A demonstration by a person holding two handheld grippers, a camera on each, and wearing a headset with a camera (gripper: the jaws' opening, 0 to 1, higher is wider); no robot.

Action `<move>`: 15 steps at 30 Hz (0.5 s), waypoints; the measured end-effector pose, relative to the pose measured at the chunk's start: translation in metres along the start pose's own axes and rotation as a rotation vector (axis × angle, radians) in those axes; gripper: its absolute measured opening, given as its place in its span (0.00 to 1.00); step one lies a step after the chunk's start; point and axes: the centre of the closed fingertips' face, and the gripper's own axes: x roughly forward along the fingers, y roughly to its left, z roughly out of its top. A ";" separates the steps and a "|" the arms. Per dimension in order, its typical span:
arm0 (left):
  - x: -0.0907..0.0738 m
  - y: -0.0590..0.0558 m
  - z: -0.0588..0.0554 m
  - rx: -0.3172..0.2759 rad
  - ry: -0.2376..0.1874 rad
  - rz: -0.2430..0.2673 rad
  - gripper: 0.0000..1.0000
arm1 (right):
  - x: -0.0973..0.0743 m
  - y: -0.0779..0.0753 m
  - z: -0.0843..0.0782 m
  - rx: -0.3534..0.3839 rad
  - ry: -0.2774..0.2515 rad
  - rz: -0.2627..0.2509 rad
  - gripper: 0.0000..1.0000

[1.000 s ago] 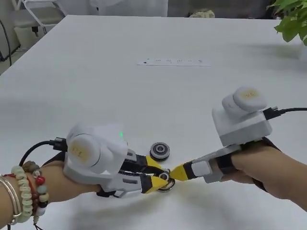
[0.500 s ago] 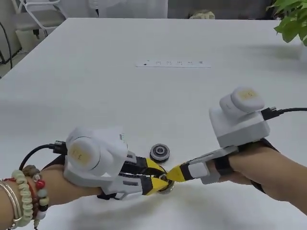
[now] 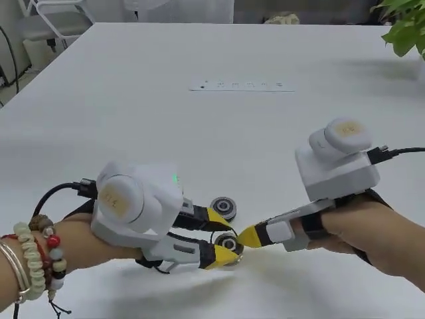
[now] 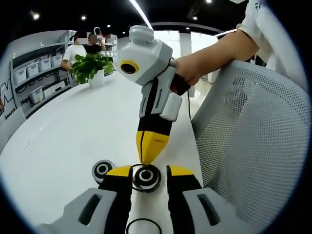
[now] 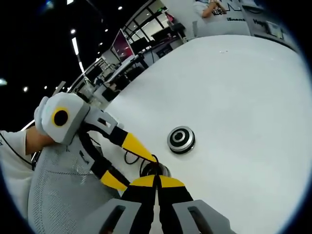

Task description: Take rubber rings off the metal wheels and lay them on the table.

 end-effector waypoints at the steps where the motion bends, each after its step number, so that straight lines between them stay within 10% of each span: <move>1: -0.001 -0.003 0.000 -0.006 0.009 -0.014 0.28 | -0.001 0.001 0.001 0.007 -0.006 0.007 0.00; 15: -0.039 0.002 0.021 0.013 0.010 -0.021 0.63 | -0.012 0.001 0.010 0.010 -0.051 -0.004 0.00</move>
